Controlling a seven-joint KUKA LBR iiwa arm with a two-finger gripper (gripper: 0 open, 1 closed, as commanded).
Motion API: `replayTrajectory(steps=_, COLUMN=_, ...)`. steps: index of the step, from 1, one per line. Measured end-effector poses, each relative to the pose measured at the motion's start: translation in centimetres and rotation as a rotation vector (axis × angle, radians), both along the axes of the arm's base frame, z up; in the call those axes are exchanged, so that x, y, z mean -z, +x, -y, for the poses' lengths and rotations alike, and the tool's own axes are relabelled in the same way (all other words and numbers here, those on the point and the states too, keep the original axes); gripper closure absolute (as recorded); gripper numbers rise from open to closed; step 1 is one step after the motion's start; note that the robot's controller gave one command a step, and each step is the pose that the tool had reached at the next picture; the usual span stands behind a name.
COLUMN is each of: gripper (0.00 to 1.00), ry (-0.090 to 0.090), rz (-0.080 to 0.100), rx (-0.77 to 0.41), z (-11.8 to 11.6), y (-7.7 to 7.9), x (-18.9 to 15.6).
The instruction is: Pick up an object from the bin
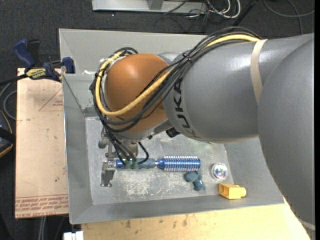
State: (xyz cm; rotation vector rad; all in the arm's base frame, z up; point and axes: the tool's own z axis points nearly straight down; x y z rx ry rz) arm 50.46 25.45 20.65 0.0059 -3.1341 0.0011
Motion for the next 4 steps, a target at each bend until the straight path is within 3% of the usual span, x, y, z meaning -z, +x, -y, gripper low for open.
replayTrajectory(steps=1, gripper=0.00, ry=-0.003, rz=0.000, rx=0.047, z=7.3, y=1.4, x=12.4)
replayTrajectory(steps=2, gripper=0.00, ry=0.000, rz=0.010, rx=0.109, z=11.2, y=3.5, x=12.0)
replayTrajectory(steps=3, gripper=1.00, ry=0.002, rz=0.008, rx=0.105, z=10.9, y=3.4, x=12.1)
replayTrajectory(steps=4, gripper=1.00, ry=0.004, rz=0.016, rx=0.033, z=9.4, y=2.0, x=-2.8)
